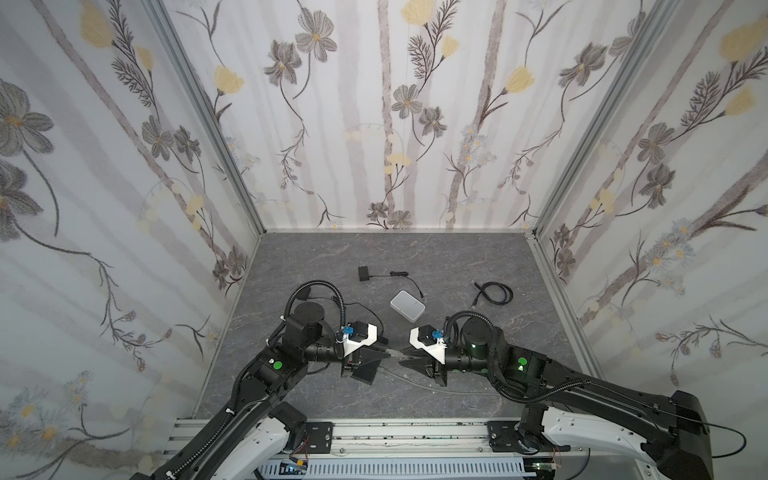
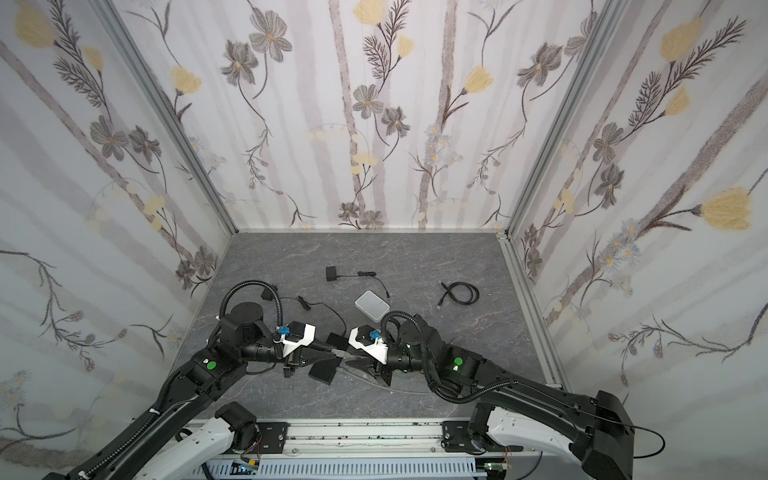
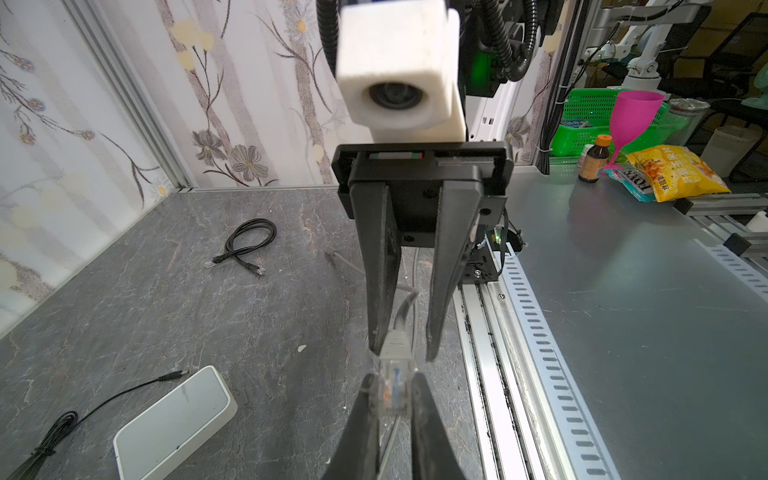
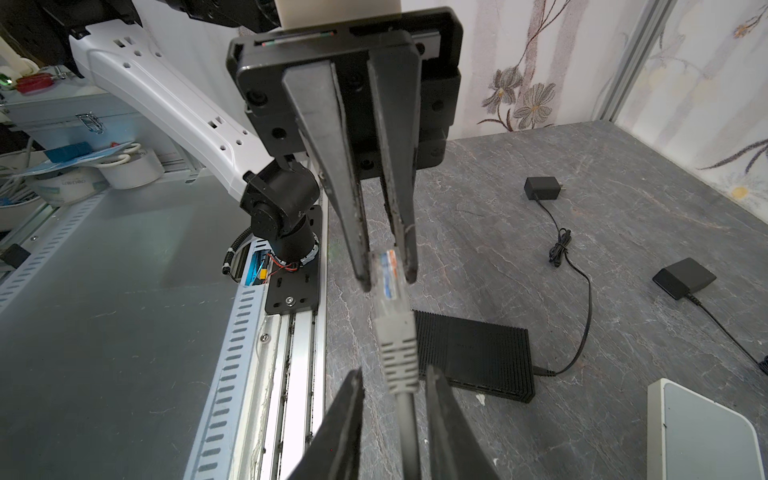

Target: Insert the plug into the switch port

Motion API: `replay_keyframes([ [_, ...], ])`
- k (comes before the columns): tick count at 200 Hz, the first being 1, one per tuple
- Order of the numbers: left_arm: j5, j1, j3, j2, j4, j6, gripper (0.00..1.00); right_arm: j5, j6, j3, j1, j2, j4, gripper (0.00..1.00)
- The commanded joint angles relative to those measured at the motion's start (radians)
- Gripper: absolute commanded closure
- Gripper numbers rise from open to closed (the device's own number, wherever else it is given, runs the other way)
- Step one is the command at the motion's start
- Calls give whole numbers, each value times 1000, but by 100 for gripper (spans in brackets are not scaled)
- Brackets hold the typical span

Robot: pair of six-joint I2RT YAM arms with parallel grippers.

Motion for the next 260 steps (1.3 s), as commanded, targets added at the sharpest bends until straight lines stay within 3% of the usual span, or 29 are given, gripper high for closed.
replay_keyframes([
  [1,17,-1,5,-2,13,14,91,-10,7,8,-1,4,44,74],
  [133,20,-1,7,0,12,12,92,-7,6,9,-1,1,47,82],
  [168,17,-1,7,-1,10,10,90,3,3,13,-1,-6,37,90],
  [179,9,-1,8,2,13,0,80,15,-1,15,-1,-10,27,94],
  [195,-30,-2,6,3,40,-51,34,48,-9,19,-2,-18,8,98],
  [200,-51,-1,4,3,50,-70,5,60,-11,19,-3,-22,-1,99],
  [202,-59,-1,4,2,51,-76,1,65,-11,20,-4,-22,-3,99],
  [260,-213,0,-2,-2,98,-194,0,239,38,-53,-71,-107,-27,100],
])
